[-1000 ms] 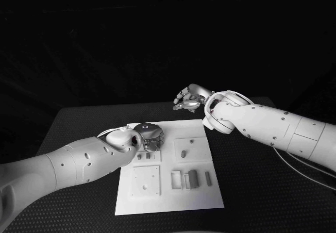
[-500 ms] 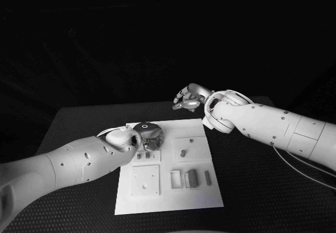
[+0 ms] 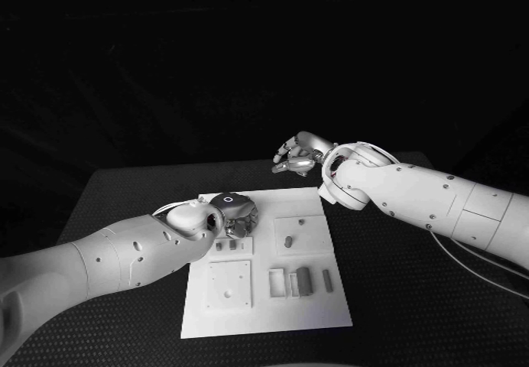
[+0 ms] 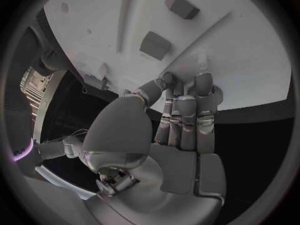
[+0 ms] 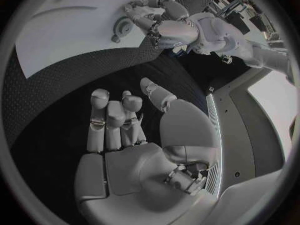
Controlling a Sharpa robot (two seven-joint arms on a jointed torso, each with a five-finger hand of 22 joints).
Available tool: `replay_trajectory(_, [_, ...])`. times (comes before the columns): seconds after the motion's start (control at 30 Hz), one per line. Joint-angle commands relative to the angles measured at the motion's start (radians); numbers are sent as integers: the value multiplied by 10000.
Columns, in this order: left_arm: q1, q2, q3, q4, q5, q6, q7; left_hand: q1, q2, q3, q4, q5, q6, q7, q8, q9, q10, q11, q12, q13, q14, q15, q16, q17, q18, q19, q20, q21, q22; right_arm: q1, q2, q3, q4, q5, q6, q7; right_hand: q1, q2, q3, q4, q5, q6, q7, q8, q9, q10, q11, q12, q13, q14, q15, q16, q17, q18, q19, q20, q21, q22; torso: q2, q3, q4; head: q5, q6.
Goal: Assemble the parts on the task board
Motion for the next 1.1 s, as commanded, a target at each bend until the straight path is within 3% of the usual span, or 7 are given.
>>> replay_trajectory(0.03, [-136, -31, -97, -36, -141, 267, -74, 85, 68, 72, -17, 68, 95, 3, 64, 15, 231, 111, 38, 72, 42, -56, -50, -19, 872, 40, -54, 39, 172, -2, 10, 1, 6, -12, 38, 87, -84, 1, 1, 70, -21, -26, 51, -44, 2, -59, 11, 68, 11, 49, 39, -39, 11, 200, 5, -83, -17, 118, -1, -2, 4, 6, -2])
replay_trajectory(0.83, [-179, -160, -85, 79, 238, -686, 283, -34, 144, 163, 15, 139, 199, -33, 98, 25, 342, 63, -9, 131, 129, -107, -103, -74, 806, 112, -115, -12, 137, -2, 26, 1, -5, -11, 40, 95, -87, 3, -1, 75, -21, -18, 49, -40, 7, -59, 9, 74, 13, 51, 37, -37, 13, 200, 7, -84, -16, 120, 2, -2, 1, 22, 61])
replay_trajectory(1.1, [-175, -337, -10, 257, 354, -890, 312, -69, 136, 170, 16, 146, 203, -33, 96, 24, 347, 61, -24, 138, 140, -110, -111, -81, 796, 125, -126, -21, 132, -2, 3, 1, 7, -11, 35, 90, -87, 2, -2, 75, -21, -16, 49, -40, 8, -59, 8, 76, 13, 52, 37, -37, 13, 200, 7, -84, -16, 120, -9, -2, 15, 22, 85])
